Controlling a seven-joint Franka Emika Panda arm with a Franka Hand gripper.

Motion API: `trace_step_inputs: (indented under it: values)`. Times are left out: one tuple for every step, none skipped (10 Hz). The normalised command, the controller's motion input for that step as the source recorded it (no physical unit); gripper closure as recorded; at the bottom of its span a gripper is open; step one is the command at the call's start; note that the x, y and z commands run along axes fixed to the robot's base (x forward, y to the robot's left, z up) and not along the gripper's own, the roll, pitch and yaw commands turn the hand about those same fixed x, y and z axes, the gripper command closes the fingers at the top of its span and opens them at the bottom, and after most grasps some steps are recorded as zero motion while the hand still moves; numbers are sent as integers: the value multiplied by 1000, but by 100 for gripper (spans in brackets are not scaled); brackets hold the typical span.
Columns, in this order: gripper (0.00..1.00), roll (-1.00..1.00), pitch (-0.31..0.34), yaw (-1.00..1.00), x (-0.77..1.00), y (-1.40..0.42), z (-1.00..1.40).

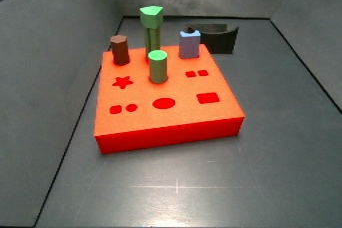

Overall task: Pick up the rectangle object. Move up. Place the rectangle object on the fixture. Regrasp the rectangle object. Move to above the board. Insert the rectangle object.
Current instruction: Place the rectangle object on the fixture.

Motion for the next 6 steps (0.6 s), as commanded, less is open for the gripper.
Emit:
trace_step_inputs:
  values:
    - [100,66,13,-1000,1000,-714,35]
    - [100,65,13,-1000,1000,-683,5]
    - [100,70,16,-1000,1000,-620,0]
    - [100,78,22,-1000,1000,-493,-4]
    - [100,86,32,-1000,1000,-436,-4]
    - [100,98,43,-1000,1000,-369,-6]
